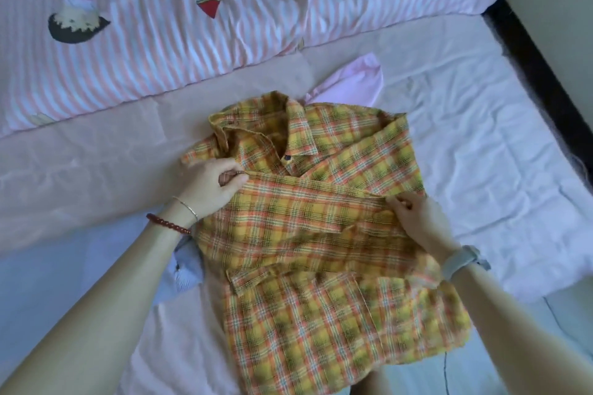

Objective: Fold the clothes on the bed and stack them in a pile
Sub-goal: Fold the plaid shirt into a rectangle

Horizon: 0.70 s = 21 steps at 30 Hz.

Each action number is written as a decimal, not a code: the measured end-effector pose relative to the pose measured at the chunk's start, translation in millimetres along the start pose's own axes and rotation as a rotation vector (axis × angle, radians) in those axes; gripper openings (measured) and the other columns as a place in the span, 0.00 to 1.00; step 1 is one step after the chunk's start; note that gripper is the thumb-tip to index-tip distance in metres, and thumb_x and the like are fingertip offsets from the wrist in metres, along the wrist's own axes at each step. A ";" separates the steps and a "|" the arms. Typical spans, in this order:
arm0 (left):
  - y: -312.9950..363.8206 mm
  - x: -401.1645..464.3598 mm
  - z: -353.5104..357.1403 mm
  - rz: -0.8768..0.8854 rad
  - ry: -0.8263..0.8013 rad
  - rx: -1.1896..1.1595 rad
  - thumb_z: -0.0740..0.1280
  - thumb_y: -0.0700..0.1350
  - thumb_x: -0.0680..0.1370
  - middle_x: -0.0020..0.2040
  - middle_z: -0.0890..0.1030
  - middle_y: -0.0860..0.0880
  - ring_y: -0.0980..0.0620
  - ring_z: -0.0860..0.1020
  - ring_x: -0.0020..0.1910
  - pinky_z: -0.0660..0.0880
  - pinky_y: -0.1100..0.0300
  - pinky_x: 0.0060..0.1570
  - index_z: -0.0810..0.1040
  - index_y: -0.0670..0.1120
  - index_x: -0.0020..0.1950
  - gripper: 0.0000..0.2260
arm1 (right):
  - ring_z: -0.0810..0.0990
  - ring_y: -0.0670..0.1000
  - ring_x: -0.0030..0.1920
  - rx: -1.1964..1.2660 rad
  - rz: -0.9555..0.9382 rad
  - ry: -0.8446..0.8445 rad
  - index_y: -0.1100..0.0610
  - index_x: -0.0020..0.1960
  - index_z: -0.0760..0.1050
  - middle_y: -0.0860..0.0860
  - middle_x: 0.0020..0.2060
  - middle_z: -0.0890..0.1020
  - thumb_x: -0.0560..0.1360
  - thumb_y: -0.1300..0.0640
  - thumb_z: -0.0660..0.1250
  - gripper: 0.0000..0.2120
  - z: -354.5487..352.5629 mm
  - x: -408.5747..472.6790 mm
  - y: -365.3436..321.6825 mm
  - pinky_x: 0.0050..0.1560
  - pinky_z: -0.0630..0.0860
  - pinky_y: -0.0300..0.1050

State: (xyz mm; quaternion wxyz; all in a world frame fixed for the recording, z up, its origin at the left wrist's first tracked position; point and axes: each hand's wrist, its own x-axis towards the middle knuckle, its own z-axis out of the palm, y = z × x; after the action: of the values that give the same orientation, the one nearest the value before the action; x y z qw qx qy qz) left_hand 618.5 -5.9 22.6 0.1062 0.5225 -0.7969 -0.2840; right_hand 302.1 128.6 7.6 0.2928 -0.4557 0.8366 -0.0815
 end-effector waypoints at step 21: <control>27.8 -161.1 143.4 -1.028 0.147 -0.312 0.64 0.48 0.78 0.31 0.73 0.47 0.43 0.73 0.35 0.67 0.56 0.32 0.69 0.44 0.36 0.13 | 0.57 0.60 0.74 -0.424 -0.427 -0.135 0.53 0.73 0.62 0.59 0.73 0.61 0.76 0.56 0.59 0.25 82.5 -30.5 49.8 0.69 0.47 0.72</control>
State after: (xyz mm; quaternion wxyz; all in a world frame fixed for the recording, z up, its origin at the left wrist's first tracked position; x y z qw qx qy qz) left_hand 599.6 195.1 -58.2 0.0855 0.8416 -0.3773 -0.3770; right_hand 325.7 192.6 -67.1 0.2225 -0.6764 0.6991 0.0656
